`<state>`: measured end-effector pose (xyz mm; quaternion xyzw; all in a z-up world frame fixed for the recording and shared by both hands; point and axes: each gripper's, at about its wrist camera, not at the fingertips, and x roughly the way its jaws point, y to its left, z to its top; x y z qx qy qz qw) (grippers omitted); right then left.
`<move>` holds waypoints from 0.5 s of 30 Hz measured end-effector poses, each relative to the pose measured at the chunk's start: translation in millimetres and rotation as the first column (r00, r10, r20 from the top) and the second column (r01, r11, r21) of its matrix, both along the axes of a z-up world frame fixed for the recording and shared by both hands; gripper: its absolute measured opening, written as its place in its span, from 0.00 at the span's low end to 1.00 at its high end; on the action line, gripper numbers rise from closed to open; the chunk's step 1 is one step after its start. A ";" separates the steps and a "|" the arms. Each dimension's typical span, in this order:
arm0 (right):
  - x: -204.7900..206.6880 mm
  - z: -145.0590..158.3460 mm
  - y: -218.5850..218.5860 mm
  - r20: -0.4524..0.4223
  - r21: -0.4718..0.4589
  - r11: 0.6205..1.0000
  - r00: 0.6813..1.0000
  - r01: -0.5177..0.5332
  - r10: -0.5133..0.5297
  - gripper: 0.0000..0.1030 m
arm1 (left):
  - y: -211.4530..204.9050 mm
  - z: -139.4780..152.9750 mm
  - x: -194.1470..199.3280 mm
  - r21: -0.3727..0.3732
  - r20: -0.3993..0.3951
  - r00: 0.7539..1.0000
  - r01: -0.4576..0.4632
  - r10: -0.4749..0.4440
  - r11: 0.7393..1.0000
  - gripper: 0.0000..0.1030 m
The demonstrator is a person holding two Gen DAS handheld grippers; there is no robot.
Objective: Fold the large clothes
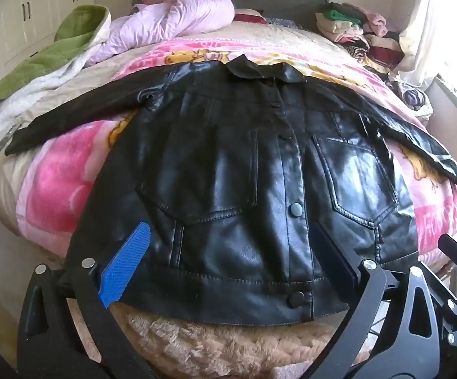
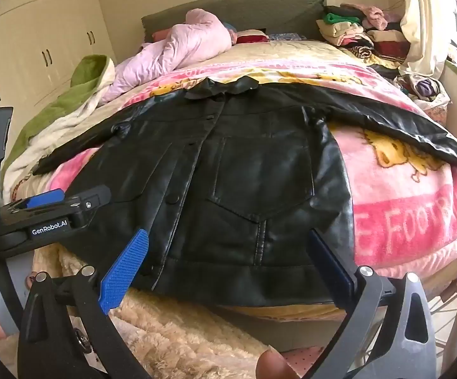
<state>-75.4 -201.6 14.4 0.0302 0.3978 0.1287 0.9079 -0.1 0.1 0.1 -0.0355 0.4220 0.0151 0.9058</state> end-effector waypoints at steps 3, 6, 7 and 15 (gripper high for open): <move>0.8 -0.3 -0.4 0.000 0.006 1.000 1.000 0.003 -0.003 0.96 | 0.0 -0.1 0.3 0.001 -0.002 1.000 -0.003 0.003 1.000 0.91; 1.1 0.0 -0.4 0.001 0.009 1.000 1.000 0.007 -0.007 0.96 | 0.1 -0.1 0.2 -0.001 -0.002 1.000 -0.002 0.002 1.000 0.91; 0.8 0.5 -0.1 0.003 0.010 1.000 1.000 0.009 -0.009 0.96 | 0.0 -0.1 0.3 0.001 -0.002 1.000 -0.004 0.004 1.000 0.91; 1.3 0.3 3.3 -0.006 0.001 1.000 1.000 0.000 0.000 0.96 | -0.2 -0.3 0.5 -0.004 -0.004 1.000 -0.002 0.002 1.000 0.91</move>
